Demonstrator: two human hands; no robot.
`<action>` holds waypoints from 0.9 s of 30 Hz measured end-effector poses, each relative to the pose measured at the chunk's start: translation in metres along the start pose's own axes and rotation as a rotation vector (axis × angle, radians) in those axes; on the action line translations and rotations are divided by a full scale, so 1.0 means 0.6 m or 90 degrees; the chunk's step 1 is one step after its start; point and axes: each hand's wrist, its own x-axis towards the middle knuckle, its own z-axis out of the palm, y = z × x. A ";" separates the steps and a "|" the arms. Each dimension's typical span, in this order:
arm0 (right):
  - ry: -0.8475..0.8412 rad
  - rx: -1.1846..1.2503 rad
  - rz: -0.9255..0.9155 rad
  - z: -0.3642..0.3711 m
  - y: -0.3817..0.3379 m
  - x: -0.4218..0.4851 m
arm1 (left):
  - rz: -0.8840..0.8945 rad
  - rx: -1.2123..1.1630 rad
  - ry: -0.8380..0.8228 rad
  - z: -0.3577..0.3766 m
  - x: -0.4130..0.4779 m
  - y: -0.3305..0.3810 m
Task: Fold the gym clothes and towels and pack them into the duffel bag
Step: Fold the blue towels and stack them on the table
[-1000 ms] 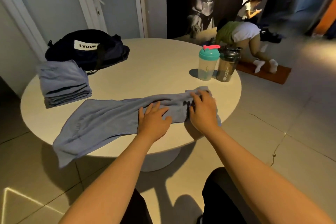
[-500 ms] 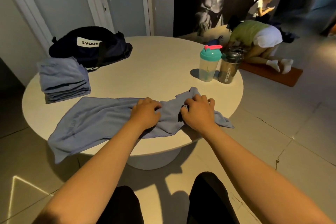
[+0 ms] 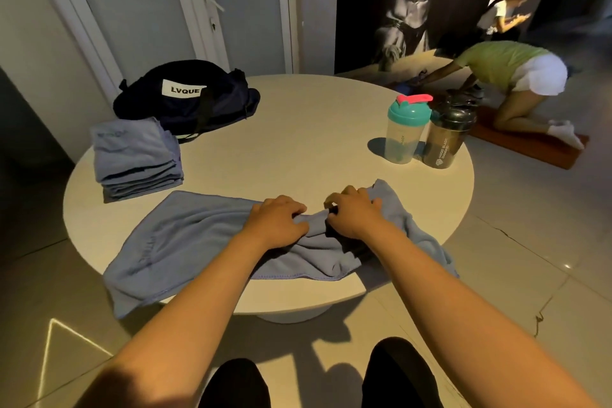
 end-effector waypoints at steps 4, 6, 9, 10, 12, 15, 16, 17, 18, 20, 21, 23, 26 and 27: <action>0.047 0.028 -0.042 -0.008 0.003 0.010 | -0.008 -0.017 -0.030 -0.020 0.001 -0.010; 0.163 0.022 -0.038 -0.006 0.000 0.014 | -0.031 -0.092 -0.021 -0.021 0.011 -0.014; 0.280 0.033 -0.027 0.001 -0.025 0.014 | -0.072 -0.159 0.234 -0.007 0.037 -0.013; 0.262 0.035 -0.029 0.007 -0.034 0.016 | -0.081 -0.174 0.336 -0.004 0.043 -0.012; 0.146 0.023 -0.012 0.017 -0.041 0.018 | -0.068 -0.189 0.466 -0.001 0.045 -0.012; 0.003 0.030 0.012 0.023 -0.029 0.017 | -0.038 -0.105 0.387 0.014 0.037 -0.027; 0.004 0.036 0.023 0.020 -0.023 0.014 | -0.044 -0.082 0.318 0.022 0.031 -0.033; 0.012 0.037 0.046 0.015 -0.018 0.010 | -0.058 -0.077 0.252 0.029 0.025 -0.038; 0.015 0.030 0.080 0.009 -0.015 0.007 | -0.074 -0.077 0.204 0.035 0.018 -0.043; 0.007 0.008 0.138 0.003 -0.016 0.002 | -0.087 -0.035 0.146 0.042 0.012 -0.049; 0.021 -0.004 0.140 0.005 -0.017 -0.001 | -0.088 -0.005 0.103 0.041 0.010 -0.050; 0.119 0.004 0.068 0.017 -0.021 -0.003 | -0.084 0.042 0.009 0.035 0.006 -0.044; 0.129 0.096 -0.079 0.030 -0.032 -0.004 | -0.062 0.068 -0.068 0.031 -0.006 -0.036; 0.081 0.117 -0.093 0.032 -0.034 -0.004 | -0.060 0.065 -0.076 0.028 -0.010 -0.036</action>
